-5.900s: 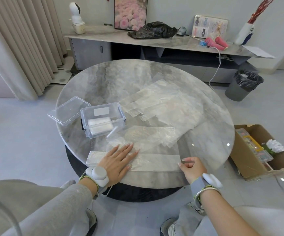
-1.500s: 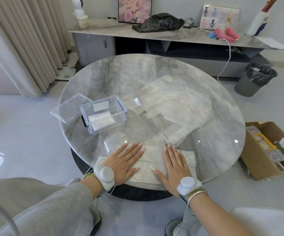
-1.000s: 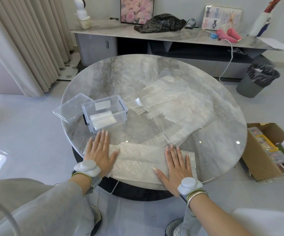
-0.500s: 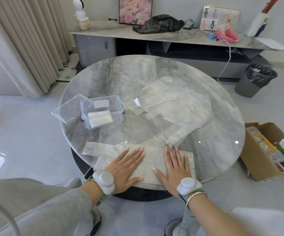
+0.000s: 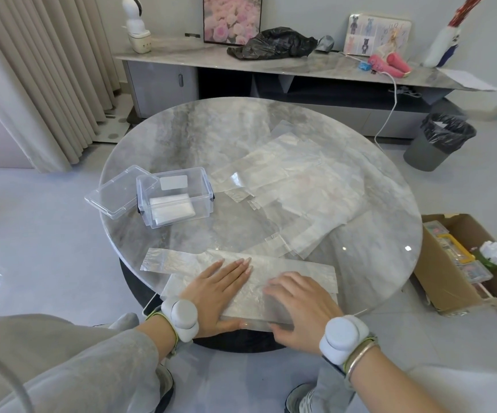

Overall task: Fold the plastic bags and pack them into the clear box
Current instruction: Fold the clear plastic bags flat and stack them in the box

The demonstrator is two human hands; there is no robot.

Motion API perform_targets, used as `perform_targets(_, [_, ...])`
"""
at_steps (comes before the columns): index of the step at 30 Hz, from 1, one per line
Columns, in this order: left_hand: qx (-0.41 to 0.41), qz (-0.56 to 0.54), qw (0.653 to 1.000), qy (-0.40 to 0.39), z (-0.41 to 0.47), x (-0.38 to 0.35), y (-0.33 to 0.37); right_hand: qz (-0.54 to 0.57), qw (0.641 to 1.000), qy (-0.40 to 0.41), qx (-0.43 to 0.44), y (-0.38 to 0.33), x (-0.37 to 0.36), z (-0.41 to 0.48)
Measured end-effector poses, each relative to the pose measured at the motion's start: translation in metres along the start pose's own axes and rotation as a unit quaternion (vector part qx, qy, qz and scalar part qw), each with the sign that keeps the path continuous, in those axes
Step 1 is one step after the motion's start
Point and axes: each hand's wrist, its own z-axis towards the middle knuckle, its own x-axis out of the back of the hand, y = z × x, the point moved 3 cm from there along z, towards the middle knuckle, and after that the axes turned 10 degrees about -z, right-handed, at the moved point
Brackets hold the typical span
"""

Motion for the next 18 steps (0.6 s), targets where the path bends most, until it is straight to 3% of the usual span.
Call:
perform_targets(6, [0.011,-0.019,1.0,-0.004,0.001,0.001,0.0,-0.029,0.995,-0.091,0.022,-0.001,-0.009,0.004])
perform_targets(14, [0.021,-0.066,0.998,-0.002,0.004,0.005,-0.002,-0.02,1.0,0.009,-0.013,-0.003,-0.012,0.008])
perform_targets(18, [0.044,-0.111,0.993,0.0,0.009,0.016,0.0,0.016,0.999,0.012,-0.05,0.001,-0.006,0.011])
